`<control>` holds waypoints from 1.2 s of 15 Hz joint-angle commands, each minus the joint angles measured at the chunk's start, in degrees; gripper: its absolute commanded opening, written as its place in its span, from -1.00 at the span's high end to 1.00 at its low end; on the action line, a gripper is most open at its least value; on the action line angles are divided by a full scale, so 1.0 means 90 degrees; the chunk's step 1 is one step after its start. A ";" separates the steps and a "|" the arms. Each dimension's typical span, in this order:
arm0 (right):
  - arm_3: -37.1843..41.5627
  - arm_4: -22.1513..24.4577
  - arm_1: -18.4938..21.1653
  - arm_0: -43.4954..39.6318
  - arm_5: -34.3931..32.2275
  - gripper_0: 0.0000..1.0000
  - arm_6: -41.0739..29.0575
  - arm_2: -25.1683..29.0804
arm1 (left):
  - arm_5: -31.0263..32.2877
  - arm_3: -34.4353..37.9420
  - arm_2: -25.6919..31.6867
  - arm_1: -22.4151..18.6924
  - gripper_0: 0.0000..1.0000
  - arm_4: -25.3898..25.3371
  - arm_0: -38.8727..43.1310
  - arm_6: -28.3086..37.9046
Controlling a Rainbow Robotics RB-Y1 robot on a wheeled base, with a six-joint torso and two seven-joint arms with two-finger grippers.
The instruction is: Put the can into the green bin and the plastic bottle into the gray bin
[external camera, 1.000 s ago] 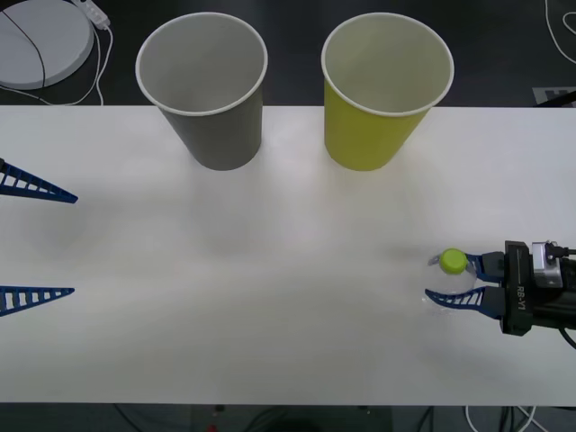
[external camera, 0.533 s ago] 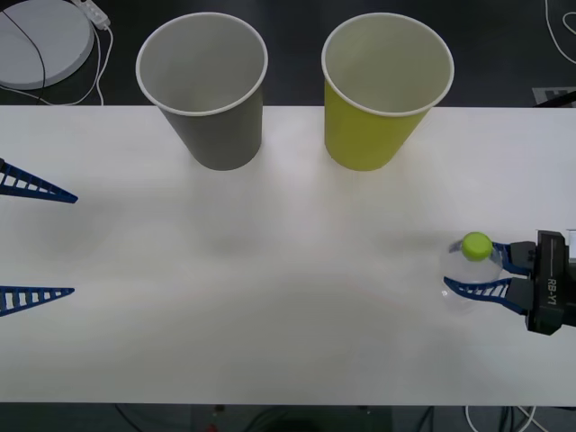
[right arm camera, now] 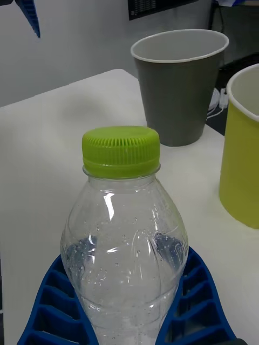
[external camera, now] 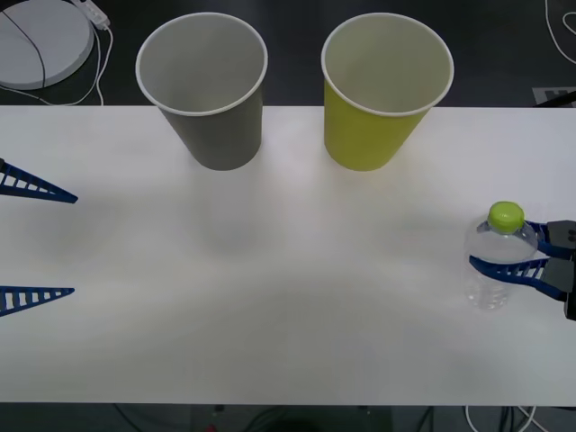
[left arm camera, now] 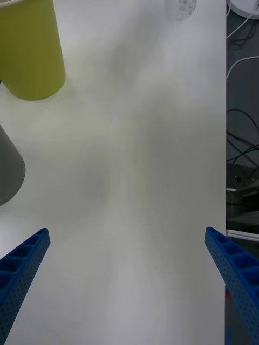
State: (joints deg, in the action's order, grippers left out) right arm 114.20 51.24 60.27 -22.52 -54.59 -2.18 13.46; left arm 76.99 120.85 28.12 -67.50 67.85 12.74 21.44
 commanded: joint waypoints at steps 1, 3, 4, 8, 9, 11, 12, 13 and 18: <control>0.0504 0.0332 0.0013 -0.0154 0.0216 1.00 -0.0871 0.0379 | 0.0000 0.0000 0.0000 0.0000 -1.00 0.0000 0.0000 0.0000; 0.0758 0.0576 0.0023 -0.0154 0.0235 1.00 -0.1438 0.0604 | 0.0000 0.0000 0.0000 0.0000 -1.00 0.0000 0.0000 0.0000; 0.0953 0.0771 0.0042 -0.0154 0.0245 1.00 -0.1848 0.0760 | 0.0000 0.0000 0.0000 0.0000 -1.00 0.0000 0.0000 0.0000; 0.1637 0.1240 0.0296 -0.0027 0.0411 1.00 -0.3127 0.0984 | 0.0000 0.0000 0.0000 0.0000 -1.00 0.0000 0.0000 0.0000; 0.1774 0.1386 0.0335 0.0091 0.0411 1.00 -0.3449 0.0994 | 0.0000 0.0000 0.0000 0.0000 -1.00 0.0000 0.0000 0.0000; 0.2037 0.1777 0.0394 0.0452 0.0401 1.00 -0.4162 0.0994 | 0.0000 0.0000 0.0000 0.0000 -1.00 0.0000 0.0000 0.0000; 0.2174 0.2011 0.0423 0.0647 0.0401 1.00 -0.4533 0.0994 | 0.0000 0.0000 0.0000 0.0000 -1.00 0.0000 0.0000 0.0000; 0.2272 0.2187 0.0472 0.0813 0.0391 1.00 -0.4885 0.0975 | 0.0000 0.0000 0.0000 0.0000 -1.00 0.0000 0.0000 0.0000; 0.2477 0.2685 0.0755 0.1858 0.0323 1.00 -0.6438 0.0584 | 0.0000 0.0000 0.0000 0.0000 -1.00 0.0000 0.0000 0.0000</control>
State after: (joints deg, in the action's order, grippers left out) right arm 136.50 75.08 66.71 -7.17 -51.44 -58.57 19.33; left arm 76.99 120.85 28.12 -67.50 67.85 12.74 21.44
